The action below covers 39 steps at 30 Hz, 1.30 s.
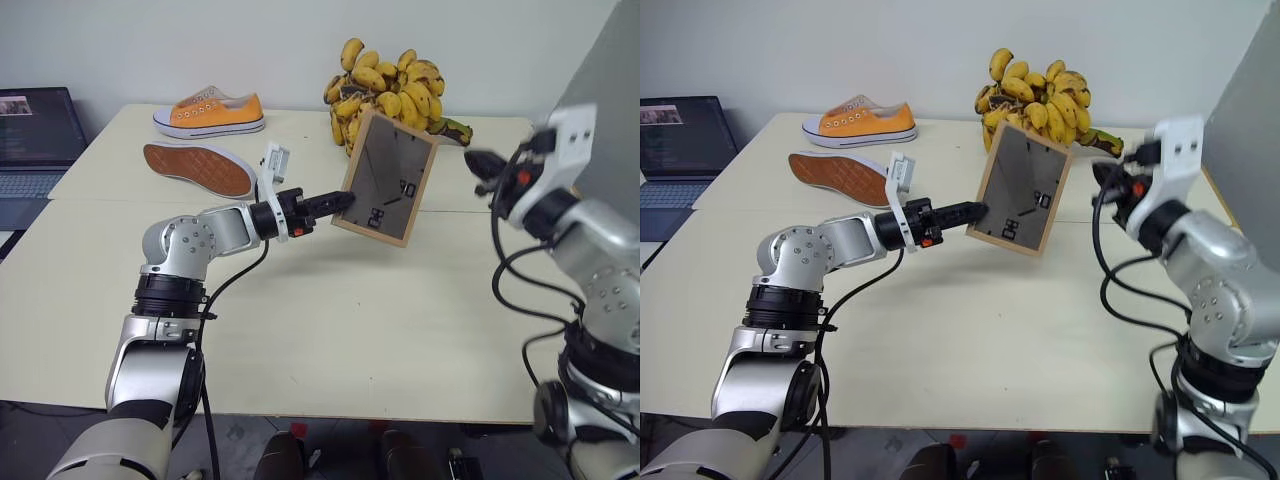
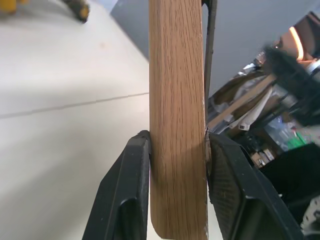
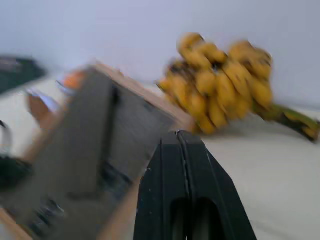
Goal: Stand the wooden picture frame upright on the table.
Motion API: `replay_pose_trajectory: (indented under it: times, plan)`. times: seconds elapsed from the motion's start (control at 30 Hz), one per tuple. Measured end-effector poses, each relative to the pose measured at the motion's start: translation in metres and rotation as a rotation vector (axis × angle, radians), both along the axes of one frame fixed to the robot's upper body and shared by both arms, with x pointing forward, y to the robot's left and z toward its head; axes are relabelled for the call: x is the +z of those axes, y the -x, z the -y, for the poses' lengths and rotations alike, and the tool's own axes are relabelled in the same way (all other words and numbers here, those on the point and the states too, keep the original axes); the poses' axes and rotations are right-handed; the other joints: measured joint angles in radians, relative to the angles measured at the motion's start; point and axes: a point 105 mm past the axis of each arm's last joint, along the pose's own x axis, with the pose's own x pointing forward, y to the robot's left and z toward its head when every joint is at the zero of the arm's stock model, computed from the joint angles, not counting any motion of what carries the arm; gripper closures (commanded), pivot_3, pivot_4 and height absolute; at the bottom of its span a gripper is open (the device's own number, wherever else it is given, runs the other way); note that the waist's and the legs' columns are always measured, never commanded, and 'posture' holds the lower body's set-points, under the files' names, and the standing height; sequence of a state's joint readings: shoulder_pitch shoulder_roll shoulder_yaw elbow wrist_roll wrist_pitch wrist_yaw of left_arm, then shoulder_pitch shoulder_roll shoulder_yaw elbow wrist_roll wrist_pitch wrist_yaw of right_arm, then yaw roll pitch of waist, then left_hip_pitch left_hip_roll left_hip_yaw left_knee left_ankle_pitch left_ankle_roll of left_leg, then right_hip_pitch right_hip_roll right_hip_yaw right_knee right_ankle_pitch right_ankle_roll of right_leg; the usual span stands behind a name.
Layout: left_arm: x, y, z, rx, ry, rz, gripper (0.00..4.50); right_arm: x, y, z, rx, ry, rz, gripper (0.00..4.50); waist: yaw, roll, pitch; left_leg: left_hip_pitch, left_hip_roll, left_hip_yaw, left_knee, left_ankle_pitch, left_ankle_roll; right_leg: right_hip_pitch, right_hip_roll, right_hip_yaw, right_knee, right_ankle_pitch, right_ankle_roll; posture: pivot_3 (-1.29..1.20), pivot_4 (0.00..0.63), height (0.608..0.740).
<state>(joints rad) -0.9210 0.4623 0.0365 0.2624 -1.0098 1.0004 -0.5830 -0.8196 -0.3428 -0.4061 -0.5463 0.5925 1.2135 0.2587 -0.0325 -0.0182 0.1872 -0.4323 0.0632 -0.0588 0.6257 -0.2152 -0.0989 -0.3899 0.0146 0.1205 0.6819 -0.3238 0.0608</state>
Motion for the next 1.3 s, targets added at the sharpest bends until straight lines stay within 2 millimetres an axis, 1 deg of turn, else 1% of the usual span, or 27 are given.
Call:
replay_pose_trajectory:
  times: [0.03, 0.07, 0.13, 0.23, 0.33, 0.47, 0.63, 0.7, 0.8, 0.87, 1.03, 1.17, 1.3]
  plan:
    - [0.002, 0.002, 0.001, -0.006, -0.003, 0.015, 3.20, 0.003, 0.002, -0.007, 0.032, -0.029, -0.004, 3.54, 0.000, 0.000, 0.000, 0.000, 0.000, 0.000, 0.000, 0.000, 0.000, 0.000, 0.000, 0.000, 0.000, 0.000, 0.000, 0.00, 0.150, 0.740]
    - [0.005, 0.004, 0.004, -0.019, -0.003, 0.028, 3.20, 0.002, 0.003, -0.014, 0.057, -0.042, -0.021, 3.31, 0.001, 0.000, 0.000, 0.000, 0.000, 0.000, 0.000, 0.000, 0.000, 0.000, 0.000, 0.000, 0.000, 0.000, 0.000, 0.00, 0.150, 0.740]
    - [0.009, 0.008, 0.008, -0.044, -0.004, 0.050, 3.20, -0.006, 0.001, -0.023, 0.084, -0.048, -0.070, 2.89, 0.004, 0.000, 0.000, -0.001, -0.001, 0.000, 0.001, 0.000, 0.000, 0.000, -0.001, 0.000, 0.000, 0.000, 0.000, 0.00, 0.150, 0.740]
    - [0.011, 0.012, 0.013, -0.072, -0.004, 0.061, 3.20, -0.012, -0.001, -0.026, 0.078, -0.039, -0.100, 2.89, 0.002, 0.000, 0.000, -0.001, -0.001, 0.000, 0.001, 0.000, 0.001, 0.000, -0.001, 0.000, 0.000, 0.000, 0.000, 0.00, 0.150, 0.740]
    - [0.011, 0.014, 0.015, -0.082, -0.016, 0.065, 3.20, -0.018, -0.003, -0.025, 0.069, -0.012, -0.122, 2.89, 0.000, 0.000, 0.000, -0.001, 0.000, 0.000, 0.001, -0.001, 0.002, 0.000, 0.000, 0.000, 0.001, 0.000, 0.000, 0.00, 0.150, 0.740]
    - [0.015, 0.016, 0.016, -0.090, -0.020, 0.075, 3.20, -0.021, -0.007, -0.018, 0.047, 0.007, -0.130, 2.89, -0.001, 0.000, 0.000, -0.001, -0.001, 0.000, 0.001, -0.001, 0.002, 0.000, 0.000, 0.000, 0.001, 0.000, 0.000, 0.00, 0.150, 0.740]
    - [0.016, 0.014, 0.013, -0.077, -0.016, 0.077, 3.20, -0.022, -0.009, -0.013, 0.039, 0.007, -0.129, 2.89, -0.001, 0.000, 0.000, -0.001, 0.000, 0.000, 0.001, -0.001, 0.002, 0.000, 0.000, 0.000, 0.001, 0.000, 0.000, 0.00, 0.150, 0.740]
    - [0.016, 0.014, 0.012, -0.073, -0.015, 0.077, 3.20, -0.023, -0.009, -0.015, 0.046, 0.005, -0.129, 2.89, -0.001, 0.000, 0.000, -0.001, 0.000, 0.000, 0.001, -0.001, 0.002, 0.000, 0.000, 0.000, 0.001, 0.000, 0.000, 0.00, 0.150, 0.740]
    - [0.016, 0.013, 0.011, -0.062, -0.023, 0.080, 3.20, -0.027, -0.009, -0.032, 0.097, -0.023, -0.143, 2.89, -0.002, 0.000, 0.000, -0.001, 0.000, 0.000, 0.002, -0.001, 0.002, -0.001, 0.000, 0.000, 0.002, 0.000, 0.000, 0.00, 0.150, 0.740]
    - [0.016, 0.011, 0.010, -0.057, -0.021, 0.082, 3.20, -0.025, -0.009, -0.037, 0.101, -0.051, -0.144, 2.89, -0.001, 0.000, 0.000, -0.001, 0.000, 0.000, 0.002, -0.001, 0.002, -0.001, 0.000, 0.000, 0.002, 0.000, 0.000, 0.00, 0.150, 0.740]
    - [0.022, 0.008, 0.010, -0.051, -0.007, 0.098, 3.20, -0.016, -0.011, -0.043, 0.095, -0.076, -0.128, 2.89, -0.002, 0.000, 0.000, -0.001, 0.000, 0.000, 0.002, -0.001, 0.002, -0.001, 0.000, 0.000, 0.003, 0.000, 0.000, 0.00, 0.150, 0.740]
    - [0.020, 0.005, 0.010, -0.050, -0.004, 0.095, 3.20, -0.013, -0.011, -0.045, 0.091, -0.085, -0.125, 2.89, -0.002, 0.000, 0.000, -0.001, 0.000, 0.000, 0.002, -0.001, 0.002, -0.001, 0.000, 0.000, 0.003, 0.000, 0.000, 0.00, 0.150, 0.740]
    - [0.015, -0.009, 0.007, -0.013, -0.002, 0.068, 3.20, -0.012, -0.007, -0.042, 0.086, -0.080, -0.126, 2.89, -0.001, 0.000, 0.000, -0.001, -0.001, -0.001, 0.003, -0.001, 0.002, -0.001, 0.000, -0.001, 0.005, 0.000, 0.000, 0.00, 0.150, 0.740]
